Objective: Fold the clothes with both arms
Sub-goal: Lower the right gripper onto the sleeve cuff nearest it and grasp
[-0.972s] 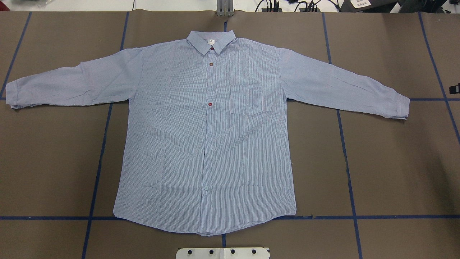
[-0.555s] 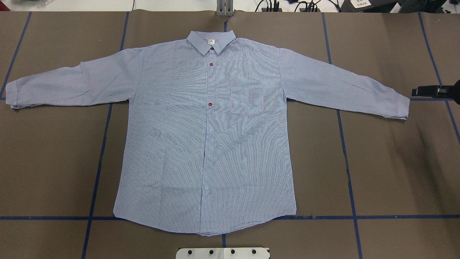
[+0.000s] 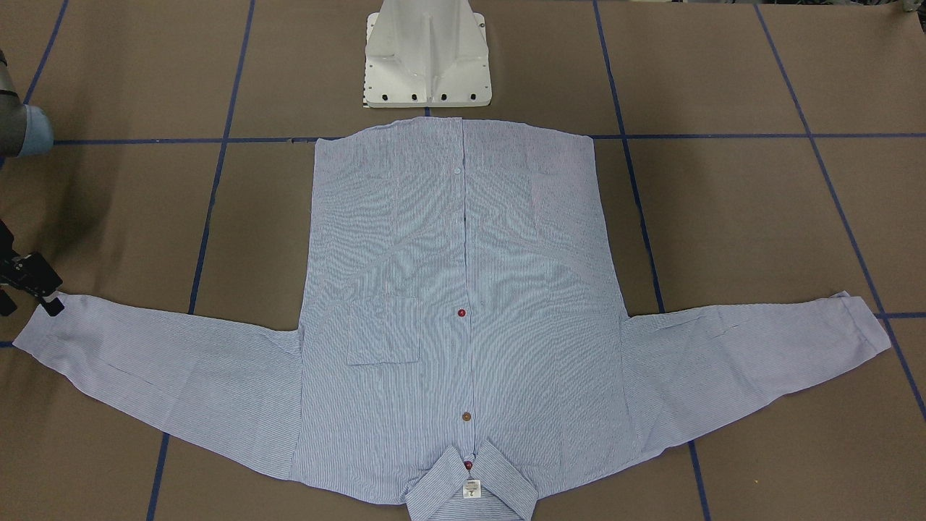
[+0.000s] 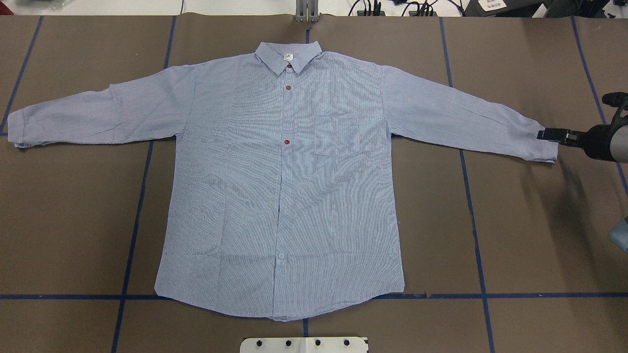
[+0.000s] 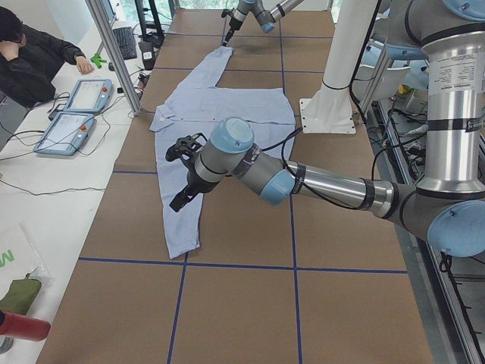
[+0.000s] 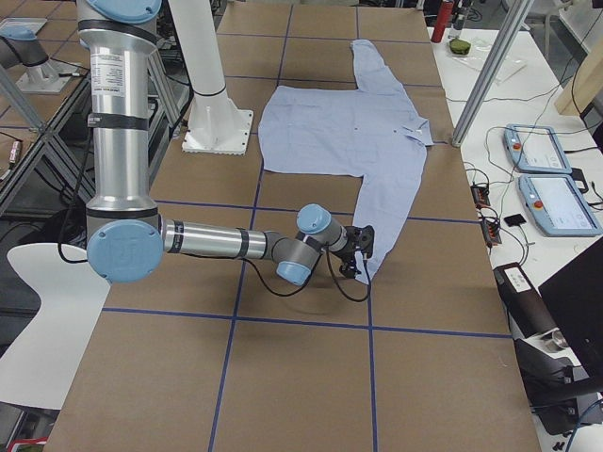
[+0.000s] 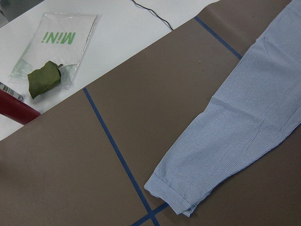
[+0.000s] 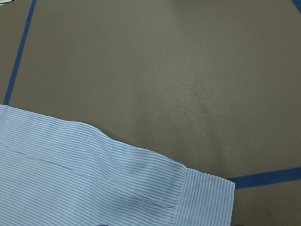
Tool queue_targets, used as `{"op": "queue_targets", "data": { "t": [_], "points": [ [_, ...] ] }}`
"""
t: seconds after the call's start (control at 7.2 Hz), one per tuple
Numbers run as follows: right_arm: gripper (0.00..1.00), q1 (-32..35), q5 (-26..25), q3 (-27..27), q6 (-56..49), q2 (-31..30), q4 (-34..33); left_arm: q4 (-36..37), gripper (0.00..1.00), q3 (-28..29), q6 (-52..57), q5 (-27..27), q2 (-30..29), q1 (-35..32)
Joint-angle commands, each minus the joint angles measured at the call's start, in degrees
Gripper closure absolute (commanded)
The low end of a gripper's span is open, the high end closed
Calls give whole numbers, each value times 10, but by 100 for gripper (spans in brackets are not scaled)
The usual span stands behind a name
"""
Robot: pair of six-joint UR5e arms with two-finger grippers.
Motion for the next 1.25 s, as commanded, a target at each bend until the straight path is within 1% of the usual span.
{"op": "queue_targets", "data": {
  "t": [0.0,0.14,0.28,0.42,0.56,0.69,0.83,0.97,1.11],
  "points": [
    [12,-6,-8,0,2,-22,0,0,0,0,0,0,0,0],
    [13,-11,-17,0,2,-28,0,0,0,0,0,0,1,0],
    [16,-16,-24,1,6,-29,0,0,0,0,1,0,1,0],
    [22,-32,-45,3,25,-28,0,0,0,0,1,0,1,0],
    [26,-47,-63,3,29,-28,1,0,0,1,2,0,1,0],
    [30,-48,-63,3,29,-28,1,0,0,2,2,0,1,0],
    [36,-49,-63,5,29,-27,1,0,0,2,2,0,1,0],
    [52,-50,-63,7,30,-26,1,0,0,2,2,0,2,0],
    [79,-50,-62,14,30,-26,0,0,0,2,2,0,4,0]
  ]
}}
